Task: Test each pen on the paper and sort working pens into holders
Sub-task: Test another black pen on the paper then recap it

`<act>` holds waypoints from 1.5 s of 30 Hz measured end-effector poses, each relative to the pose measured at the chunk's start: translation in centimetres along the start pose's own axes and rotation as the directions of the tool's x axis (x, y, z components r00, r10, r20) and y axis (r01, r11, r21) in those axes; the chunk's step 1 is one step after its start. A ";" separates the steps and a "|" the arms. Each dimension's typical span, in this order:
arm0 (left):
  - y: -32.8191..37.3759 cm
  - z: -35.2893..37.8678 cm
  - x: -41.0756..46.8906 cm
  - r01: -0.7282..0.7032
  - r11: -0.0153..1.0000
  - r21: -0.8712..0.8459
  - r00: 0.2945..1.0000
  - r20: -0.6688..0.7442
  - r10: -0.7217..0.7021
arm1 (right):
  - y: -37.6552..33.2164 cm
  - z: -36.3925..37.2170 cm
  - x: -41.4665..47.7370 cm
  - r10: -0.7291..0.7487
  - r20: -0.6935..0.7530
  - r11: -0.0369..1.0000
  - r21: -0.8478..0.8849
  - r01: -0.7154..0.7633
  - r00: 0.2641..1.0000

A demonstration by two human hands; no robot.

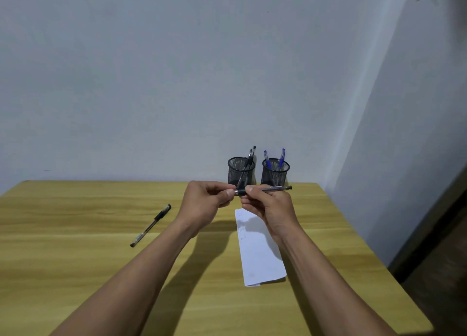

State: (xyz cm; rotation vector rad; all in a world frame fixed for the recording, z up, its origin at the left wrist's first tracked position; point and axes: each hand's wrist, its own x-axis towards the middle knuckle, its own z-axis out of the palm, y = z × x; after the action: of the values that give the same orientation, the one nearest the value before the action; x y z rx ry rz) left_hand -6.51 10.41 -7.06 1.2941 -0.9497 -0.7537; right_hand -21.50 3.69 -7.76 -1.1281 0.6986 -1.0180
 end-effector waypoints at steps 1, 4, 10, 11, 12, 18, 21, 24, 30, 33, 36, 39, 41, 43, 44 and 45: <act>-0.1 -0.1 0.1 0.004 1.000 0.010 1.000 -0.001 -0.004 | 0.1 0.0 0.2 0.004 -0.005 1.000 -0.002 -0.004 1.000; -0.6 -2.3 0.7 0.035 0.999 0.002 0.996 -0.078 -0.035 | -0.3 -1.8 0.9 0.016 -0.124 0.996 0.088 -0.005 0.992; -2.4 -4.4 2.3 0.069 0.983 0.171 0.996 -0.066 -0.059 | 0.7 -3.9 0.8 0.017 -0.093 0.985 -0.169 -0.033 0.996; -2.7 -3.8 2.8 0.070 0.978 0.197 0.996 -0.069 -0.058 | 1.2 -3.4 0.7 0.024 -0.071 0.980 -0.196 -0.037 0.997; -3.1 -3.2 3.4 0.066 0.970 0.234 0.996 -0.081 -0.048 | 1.6 -2.9 0.5 0.035 -0.060 0.976 -0.211 -0.047 0.998; -5.9 0.0 6.9 -0.028 0.845 0.534 0.996 -0.057 0.069 | 5.1 -3.6 0.2 0.095 -0.053 0.976 -0.192 -0.103 0.994; -8.5 1.1 8.2 -0.007 0.782 0.623 0.999 -0.022 0.027 | 6.3 -4.3 0.3 0.095 -0.069 0.981 -0.165 -0.105 0.993; -10.3 1.9 8.7 0.017 0.699 0.715 1.000 -0.031 0.007 | 6.6 -4.5 0.5 0.083 -0.069 0.978 -0.187 -0.095 0.994; -10.4 2.3 8.6 -0.028 0.644 0.764 0.997 -0.023 0.071 | 7.2 -4.8 0.5 0.051 -0.057 0.976 -0.208 -0.062 0.997; -9.8 1.2 6.7 -0.132 0.603 0.787 0.986 0.042 0.162 | 7.2 -4.7 0.4 0.040 -0.065 0.979 -0.196 -0.052 0.997; -9.1 -0.1 3.4 -0.235 0.574 0.785 0.969 0.141 0.204 | 7.2 -4.6 0.2 0.036 -0.094 0.981 -0.186 -0.053 0.995; -8.8 -0.8 0.3 -0.202 0.488 0.849 0.973 0.232 -0.002 | 6.9 -4.6 0.1 0.034 -0.127 0.986 -0.158 -0.054 0.991; -8.6 -0.8 -1.0 -0.198 0.425 0.883 0.954 0.273 -0.122 | 6.8 -4.6 0.0 0.029 -0.138 0.983 -0.176 -0.053 0.990; -8.7 -0.7 -1.8 -0.208 0.363 0.908 0.938 0.290 -0.189 | 6.9 -4.7 -0.1 0.027 -0.142 0.979 -0.194 -0.054 0.990; -8.9 -0.6 -2.0 -0.213 0.325 0.921 0.933 0.291 -0.213 | 6.9 -4.7 -0.2 0.030 -0.140 0.979 -0.196 -0.057 0.990; -9.0 -0.6 -2.2 -0.215 0.289 0.933 0.930 0.285 -0.230 | 6.9 -4.7 -0.2 0.035 -0.136 0.978 -0.198 -0.062 0.990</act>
State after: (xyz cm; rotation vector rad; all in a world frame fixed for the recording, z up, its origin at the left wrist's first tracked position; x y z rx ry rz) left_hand -6.45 11.28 -16.32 2.2744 -1.9043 -0.3543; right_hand -23.61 2.65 -15.74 -1.2198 0.9485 -1.0034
